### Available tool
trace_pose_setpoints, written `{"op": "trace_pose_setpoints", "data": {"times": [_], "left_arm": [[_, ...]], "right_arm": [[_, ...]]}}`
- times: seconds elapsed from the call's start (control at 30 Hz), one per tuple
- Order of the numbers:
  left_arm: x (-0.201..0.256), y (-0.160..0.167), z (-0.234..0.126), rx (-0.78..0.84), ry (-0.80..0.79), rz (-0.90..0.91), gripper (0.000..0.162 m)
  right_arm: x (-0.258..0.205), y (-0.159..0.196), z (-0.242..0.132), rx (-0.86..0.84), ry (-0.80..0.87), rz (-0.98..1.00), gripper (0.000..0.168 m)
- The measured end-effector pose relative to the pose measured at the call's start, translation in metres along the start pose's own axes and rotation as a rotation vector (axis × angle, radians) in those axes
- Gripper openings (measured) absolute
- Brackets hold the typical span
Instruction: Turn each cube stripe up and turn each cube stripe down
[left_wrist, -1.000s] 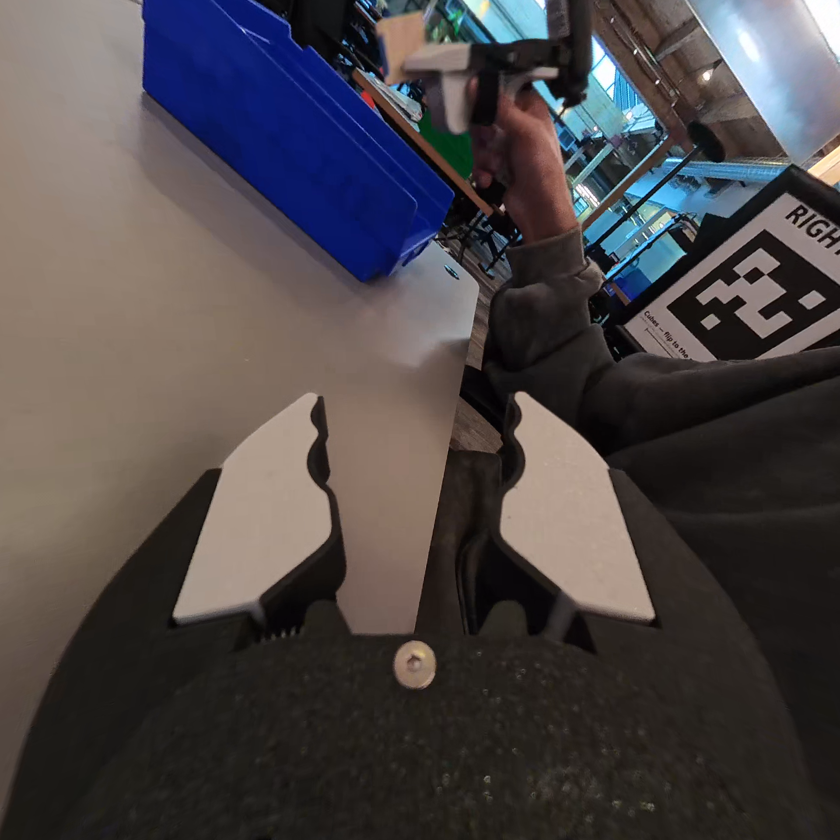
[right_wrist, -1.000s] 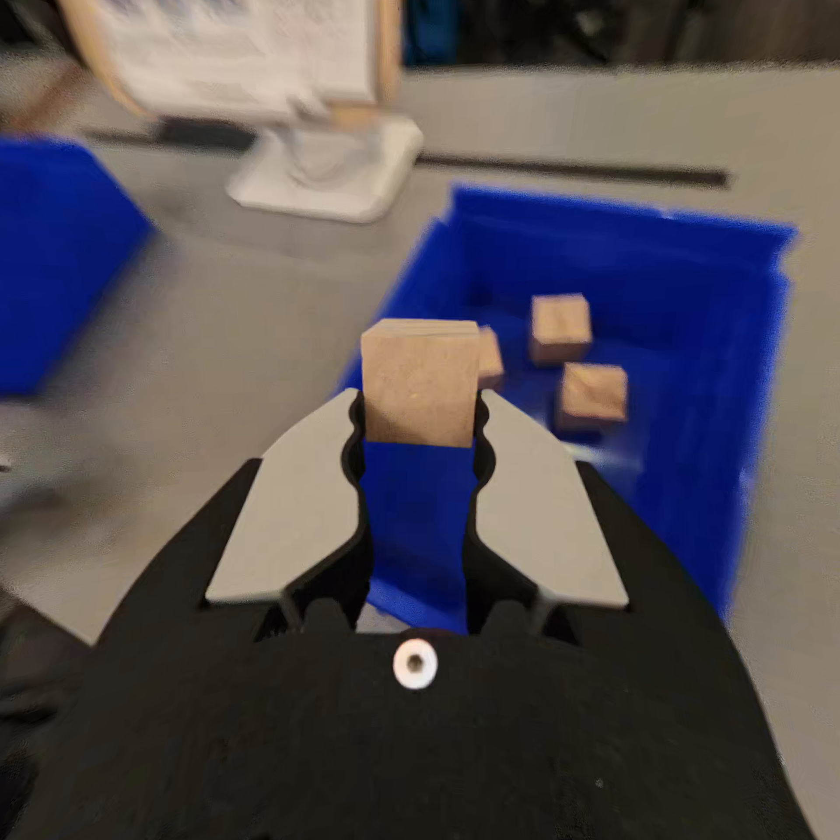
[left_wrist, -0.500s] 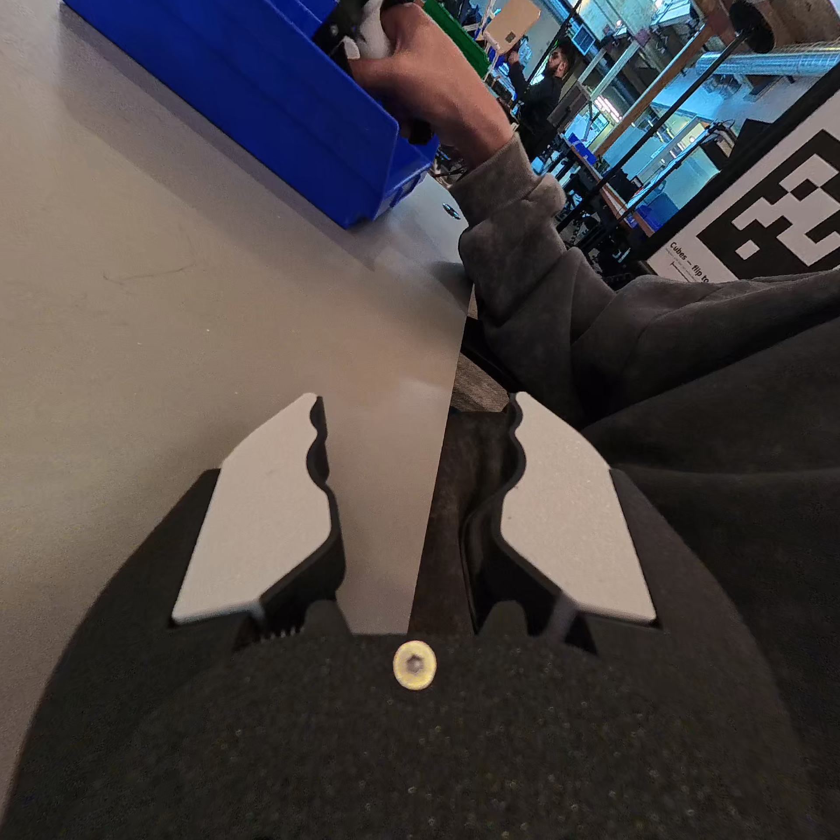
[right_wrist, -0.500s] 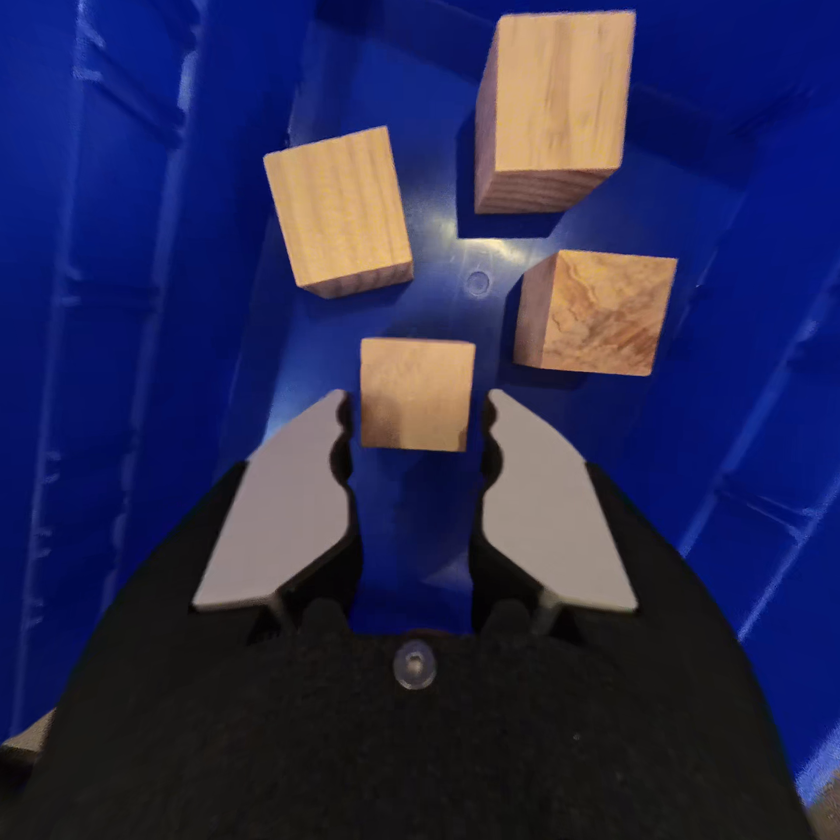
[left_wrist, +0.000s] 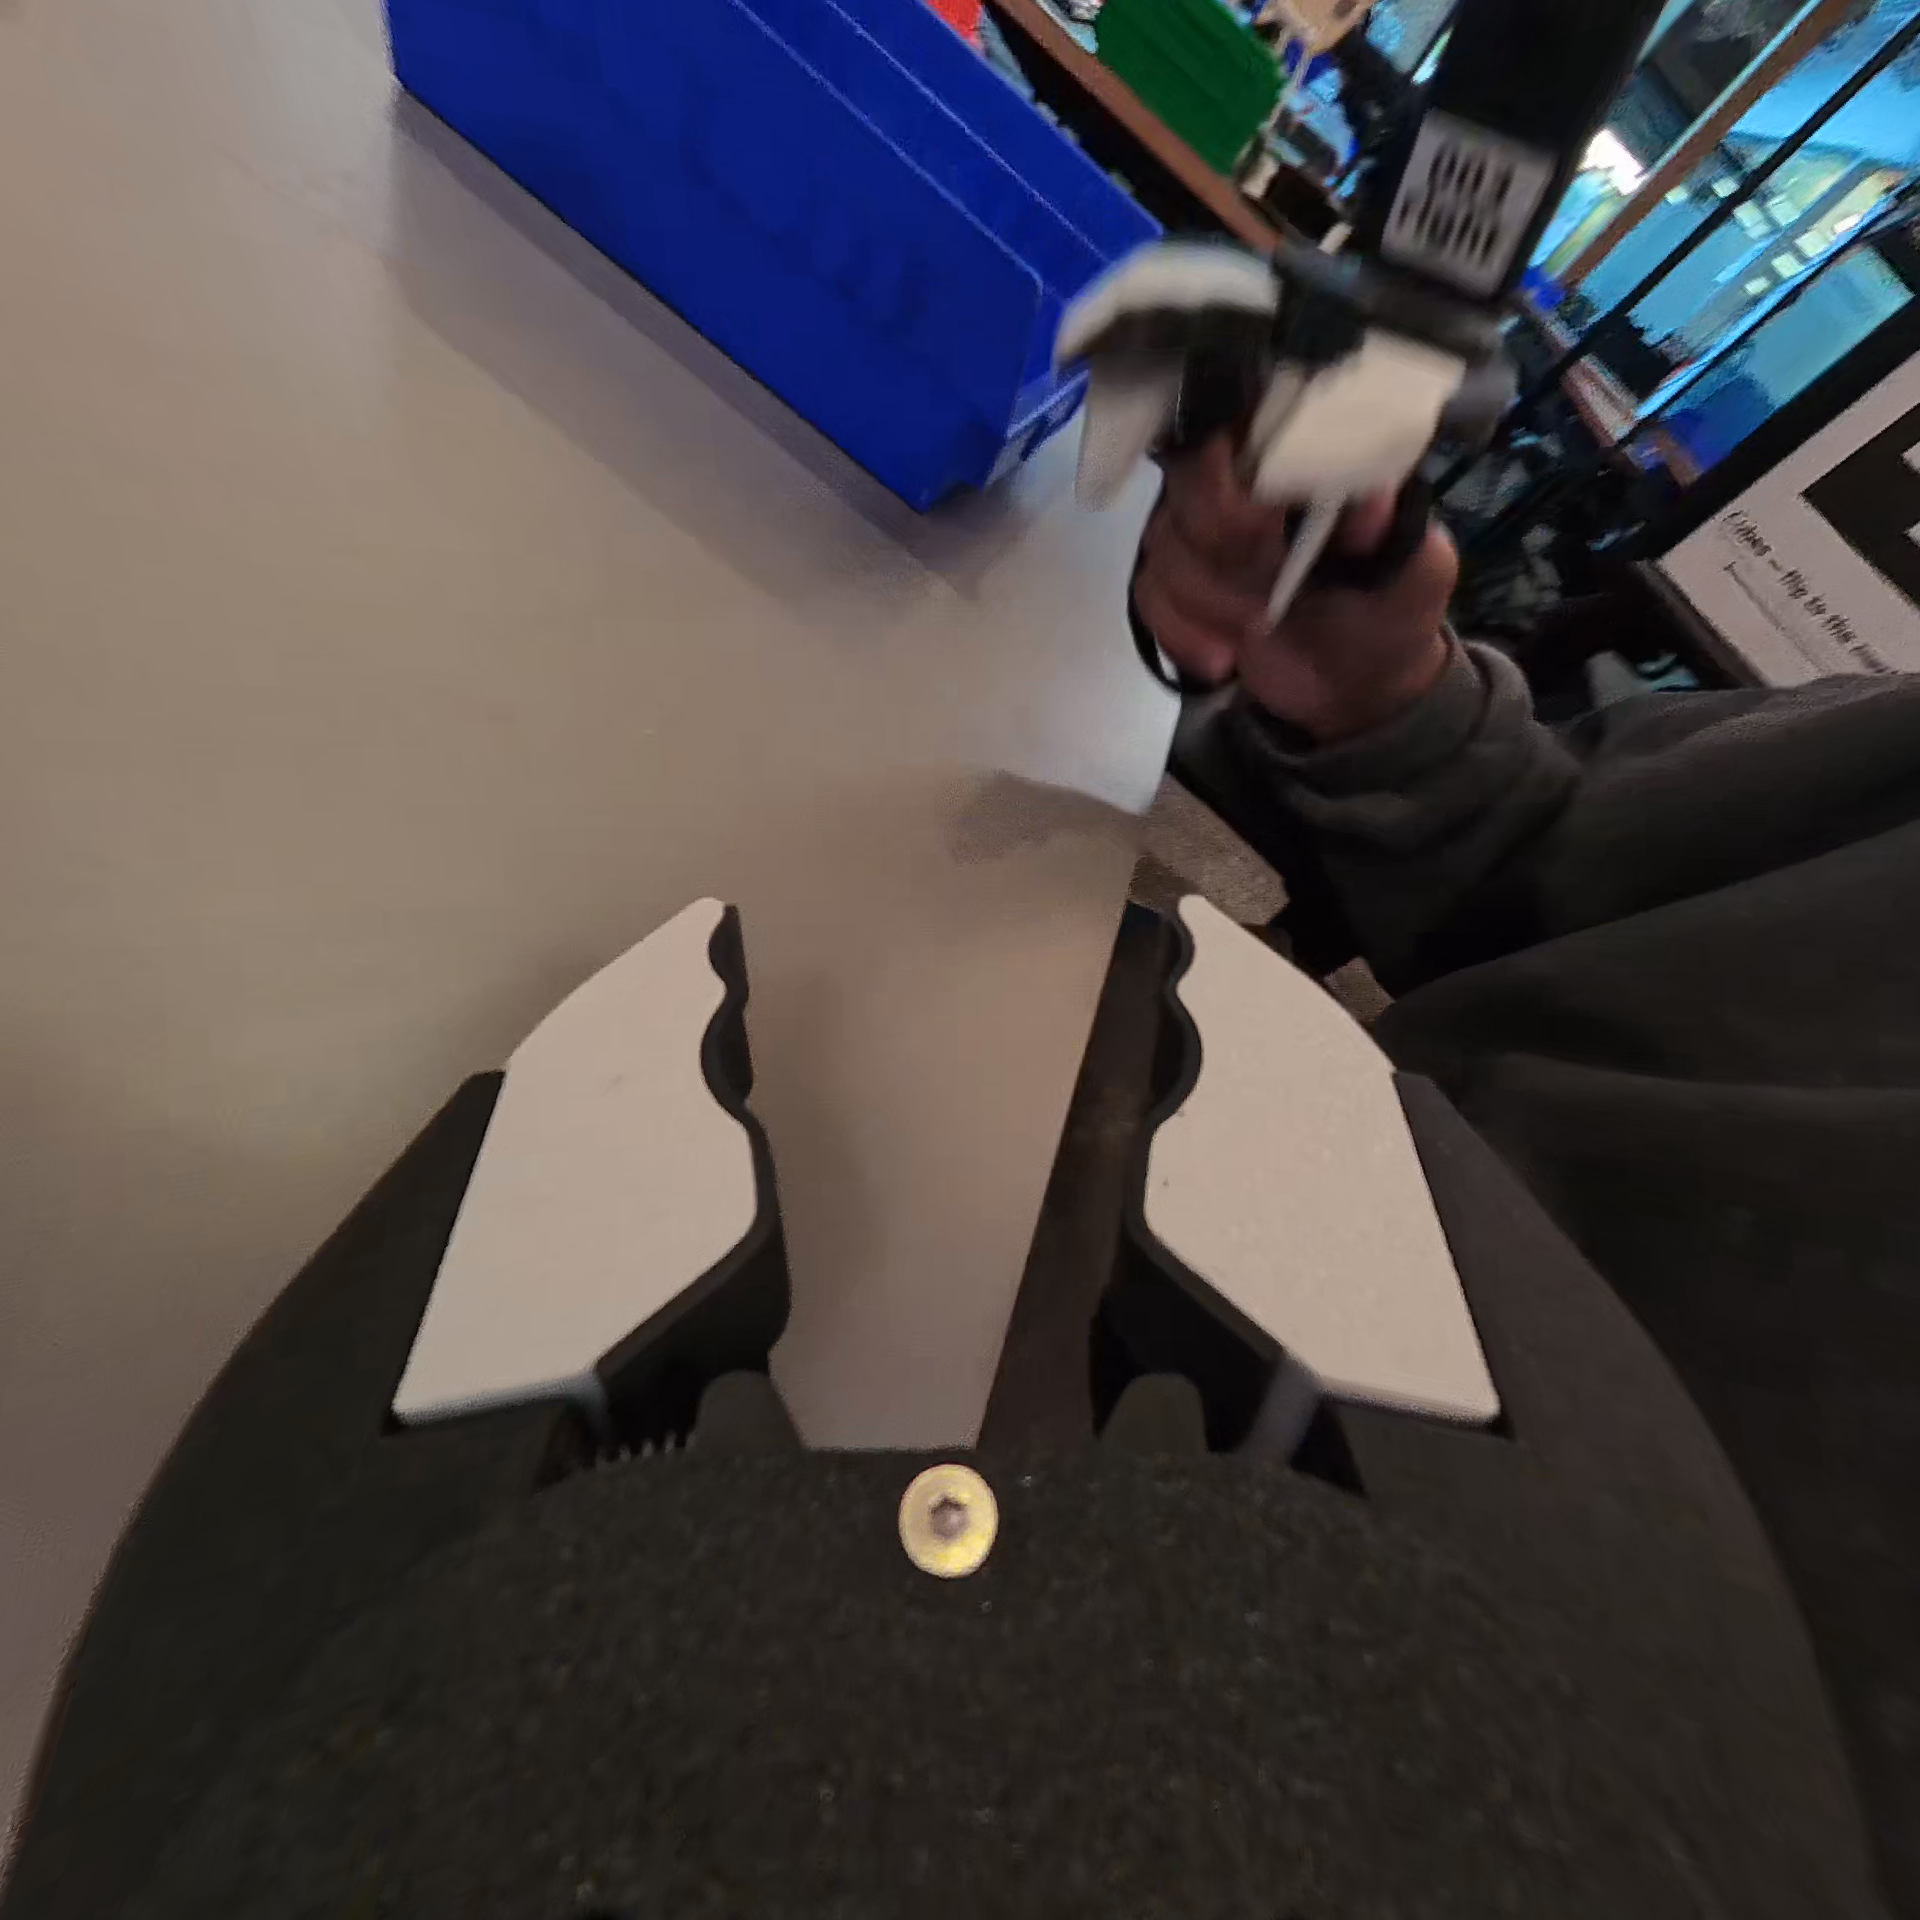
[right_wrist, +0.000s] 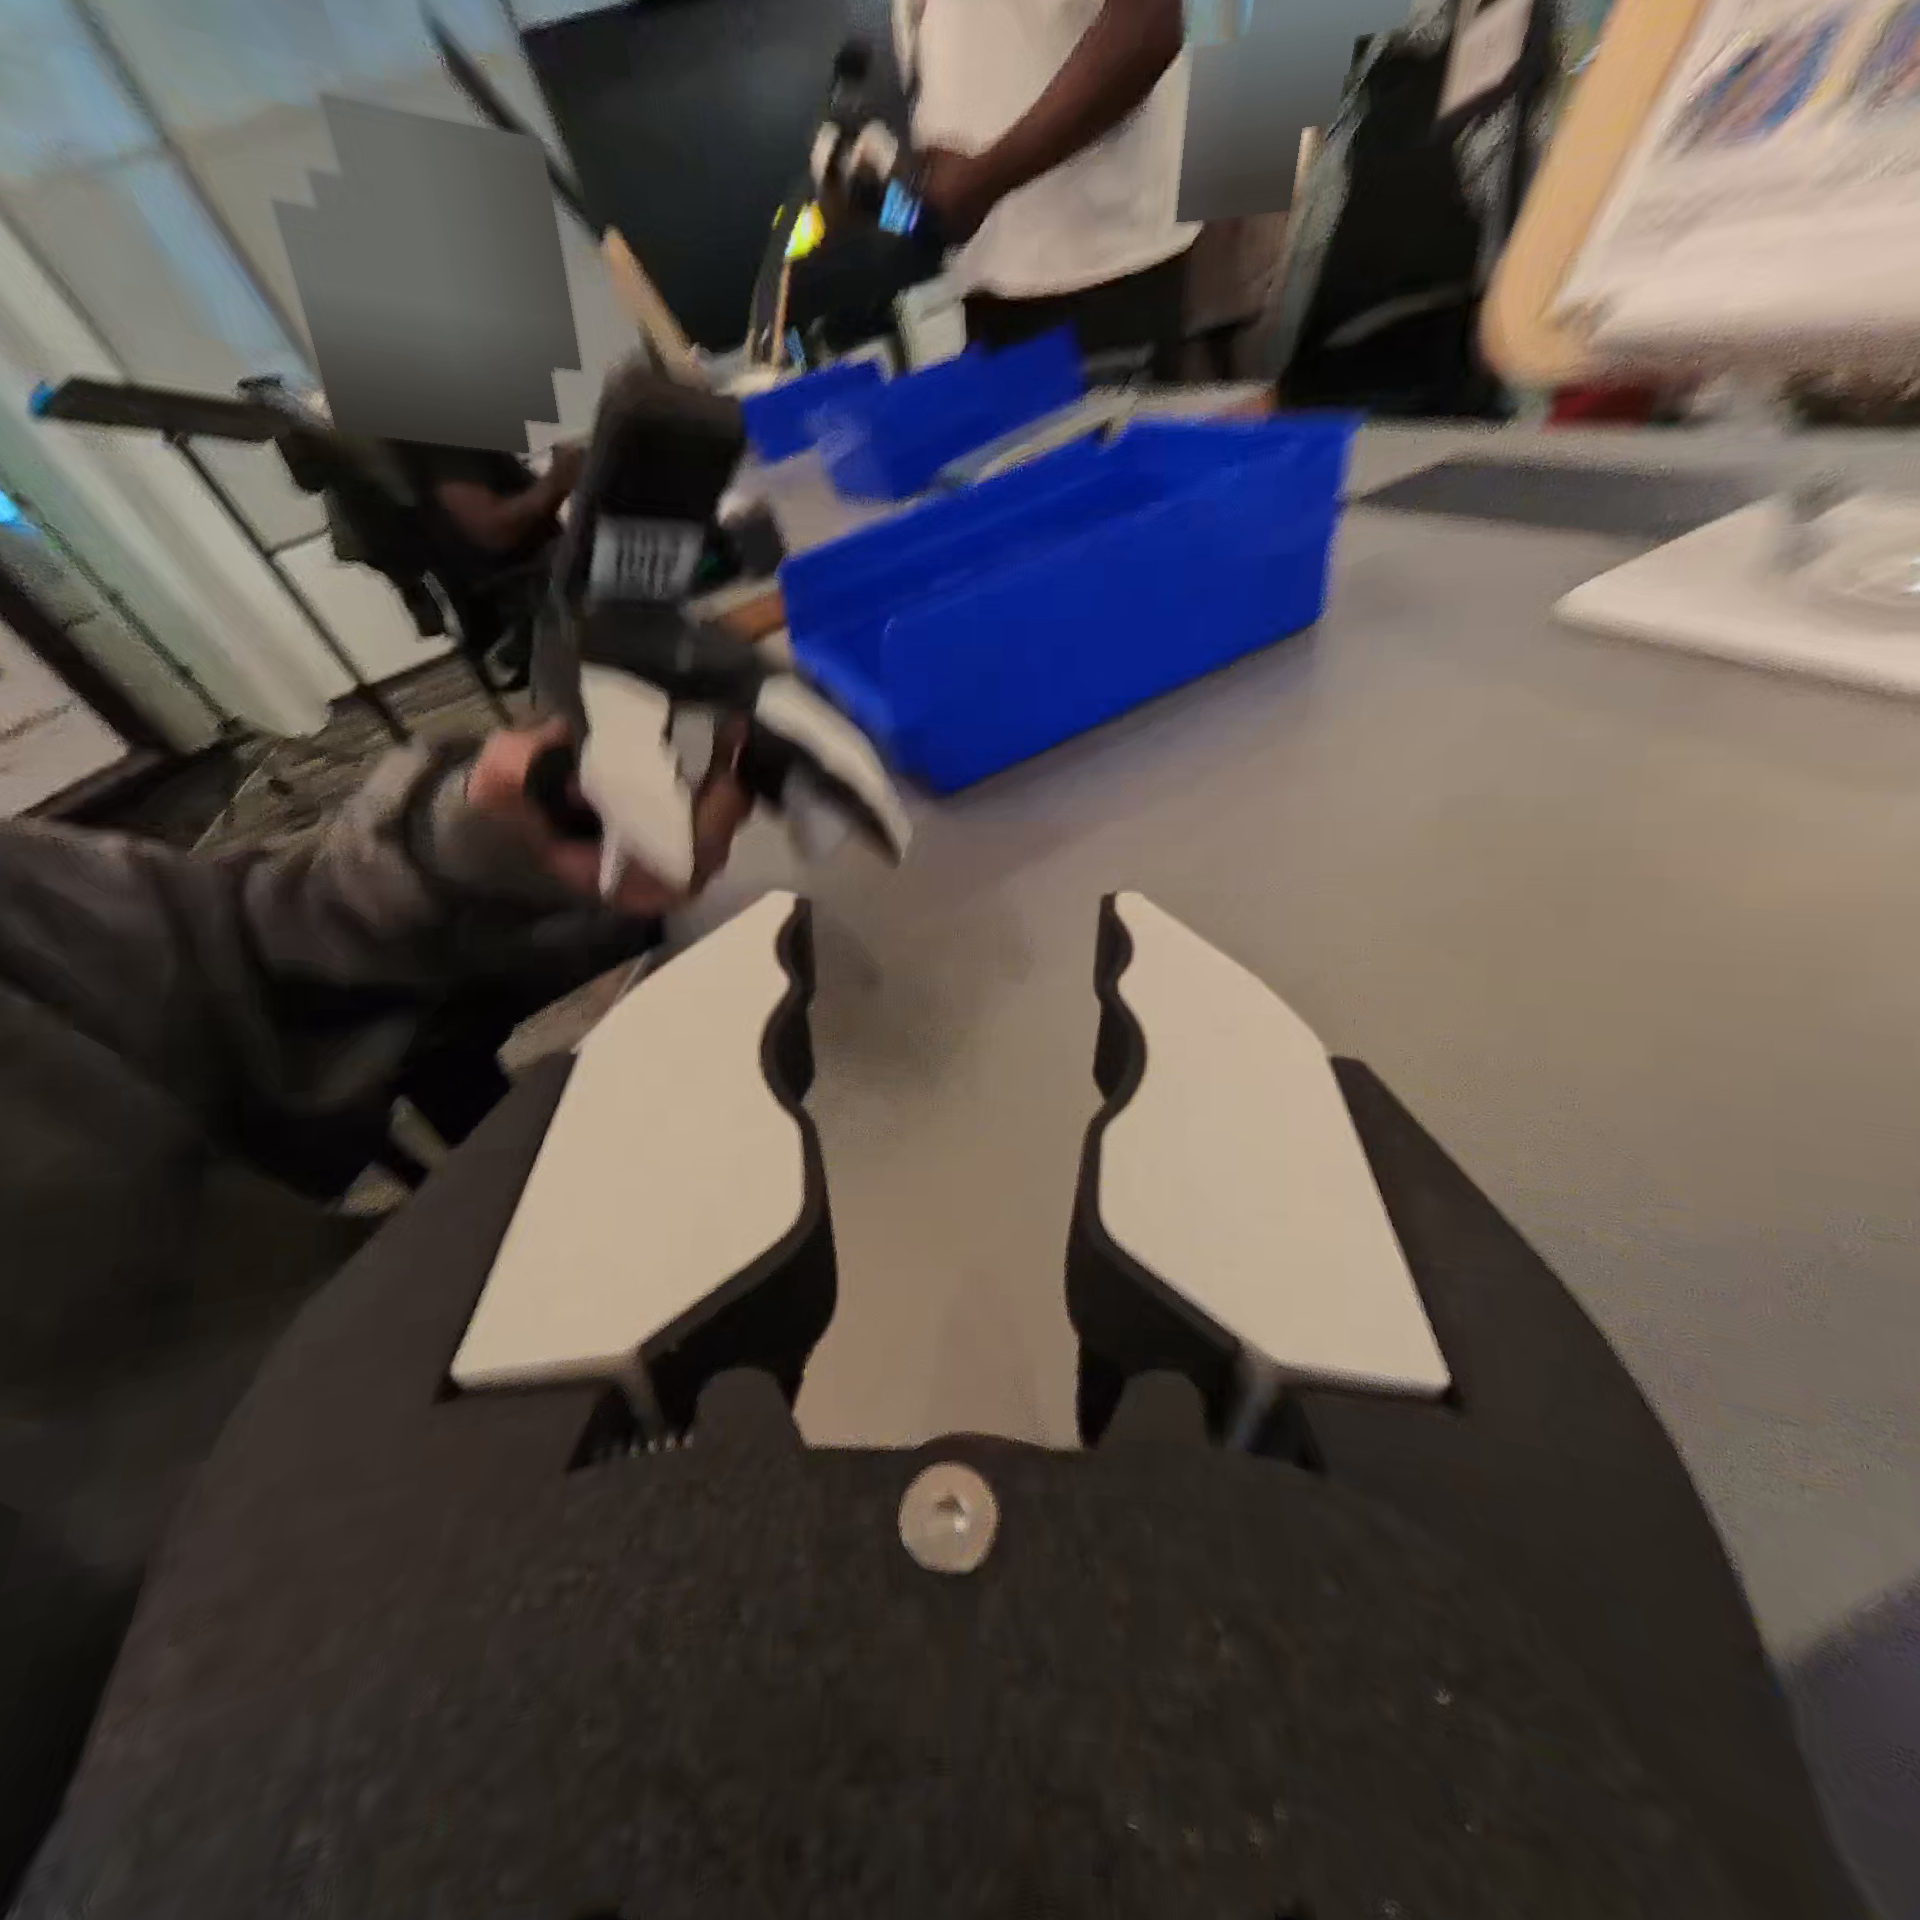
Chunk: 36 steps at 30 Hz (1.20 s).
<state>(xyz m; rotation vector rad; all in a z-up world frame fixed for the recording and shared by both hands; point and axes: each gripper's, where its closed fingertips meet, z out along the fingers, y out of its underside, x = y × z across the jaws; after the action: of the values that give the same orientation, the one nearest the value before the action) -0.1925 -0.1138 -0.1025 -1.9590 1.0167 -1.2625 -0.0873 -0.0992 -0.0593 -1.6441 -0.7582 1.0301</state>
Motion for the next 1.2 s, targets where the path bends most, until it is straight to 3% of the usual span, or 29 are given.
{"op": "trace_pose_setpoints", "data": {"times": [0.13,0.23,0.33,0.5,0.7,0.83,0.87,1.0,1.1,1.2], "left_arm": [[-0.035,-0.039,-0.066,0.017,-0.243,0.114,0.072],[-0.092,-0.067,-0.119,-0.102,-0.428,0.201,0.071],[-0.164,-0.091,-0.149,-0.262,-0.528,0.378,0.062],[-0.270,-0.084,-0.161,-0.614,-0.513,0.432,0.068],[-0.339,-0.071,-0.141,-0.850,-0.497,0.468,0.071],[-0.357,-0.058,-0.126,-0.922,-0.440,0.485,0.062],[-0.360,-0.055,-0.125,-0.947,-0.436,0.493,0.045],[-0.350,-0.051,-0.131,-0.974,-0.400,0.474,0.045],[-0.330,-0.062,-0.144,-0.901,-0.424,0.451,0.045],[-0.297,-0.089,-0.164,-0.723,-0.479,0.404,0.045]], "right_arm": [[-0.029,0.034,0.018,-0.121,-0.143,0.092,0.051],[-0.023,0.028,0.016,-0.093,-0.135,0.096,0.051],[-0.022,0.029,0.013,-0.090,-0.159,0.122,0.052],[-0.019,0.036,0.010,-0.090,-0.176,0.181,0.052],[-0.007,0.032,0.007,-0.058,-0.178,0.235,0.052],[-0.002,0.032,0.008,-0.048,-0.195,0.278,0.052],[-0.001,0.033,0.010,-0.051,-0.202,0.289,0.052],[-0.001,0.034,0.012,-0.066,-0.215,0.303,0.052],[-0.002,0.034,0.010,-0.072,-0.203,0.286,0.051],[-0.002,0.035,0.009,-0.078,-0.195,0.285,0.051]]}}
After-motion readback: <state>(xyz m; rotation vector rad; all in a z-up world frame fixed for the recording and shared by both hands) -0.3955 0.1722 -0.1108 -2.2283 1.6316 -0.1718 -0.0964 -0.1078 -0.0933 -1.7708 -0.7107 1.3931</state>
